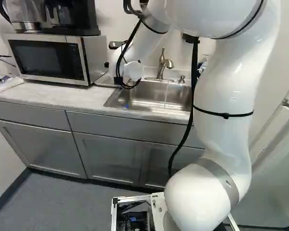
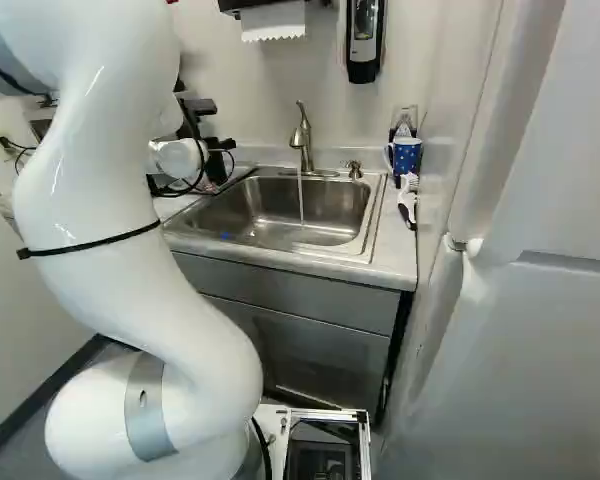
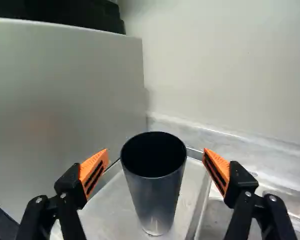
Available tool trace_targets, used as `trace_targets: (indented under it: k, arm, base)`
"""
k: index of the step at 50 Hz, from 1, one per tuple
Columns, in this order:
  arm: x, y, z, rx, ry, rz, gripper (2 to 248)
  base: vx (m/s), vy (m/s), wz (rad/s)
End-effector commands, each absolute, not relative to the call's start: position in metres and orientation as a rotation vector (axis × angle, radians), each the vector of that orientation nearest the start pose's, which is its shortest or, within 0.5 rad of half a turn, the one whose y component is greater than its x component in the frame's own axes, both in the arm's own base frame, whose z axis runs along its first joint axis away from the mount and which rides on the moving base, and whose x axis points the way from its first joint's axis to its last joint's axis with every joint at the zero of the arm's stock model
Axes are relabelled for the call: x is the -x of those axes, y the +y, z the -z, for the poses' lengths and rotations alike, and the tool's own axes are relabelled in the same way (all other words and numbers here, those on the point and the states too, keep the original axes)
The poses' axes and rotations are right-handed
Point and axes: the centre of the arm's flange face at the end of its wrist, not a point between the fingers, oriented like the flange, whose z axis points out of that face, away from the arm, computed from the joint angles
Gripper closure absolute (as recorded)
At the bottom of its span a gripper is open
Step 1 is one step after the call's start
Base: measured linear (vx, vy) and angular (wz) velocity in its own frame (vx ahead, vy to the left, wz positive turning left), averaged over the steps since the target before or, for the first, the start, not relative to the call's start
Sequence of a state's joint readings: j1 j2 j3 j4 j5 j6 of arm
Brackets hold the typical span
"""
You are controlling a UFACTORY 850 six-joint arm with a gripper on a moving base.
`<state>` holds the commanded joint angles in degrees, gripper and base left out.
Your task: Rinse the cup and place it in the tray
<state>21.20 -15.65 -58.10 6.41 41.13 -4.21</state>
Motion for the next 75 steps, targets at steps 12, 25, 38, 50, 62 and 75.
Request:
trace_targets:
  k: [12,25,38,50,62,75]
  arm:
    - [-0.553,0.207,-0.530,2.160,-0.316,1.970,3]
    - [-0.552,0.198,-0.544,2.140,-0.298,2.001,3]
    - [-0.550,0.182,-0.559,2.127,-0.267,2.038,3]
    - [-0.549,0.166,-0.573,2.116,-0.236,2.074,3]
    - [-0.547,0.150,-0.584,2.125,-0.209,2.090,3]
    - [-0.546,0.133,-0.595,2.154,-0.182,2.089,3]
  base:
    - [0.000,0.000,0.000]
    - [0.000,0.000,0.000]
    - [0.000,0.000,0.000]
    - [0.000,0.000,0.000]
    - [0.000,0.000,0.000]
    - [0.000,0.000,0.000]
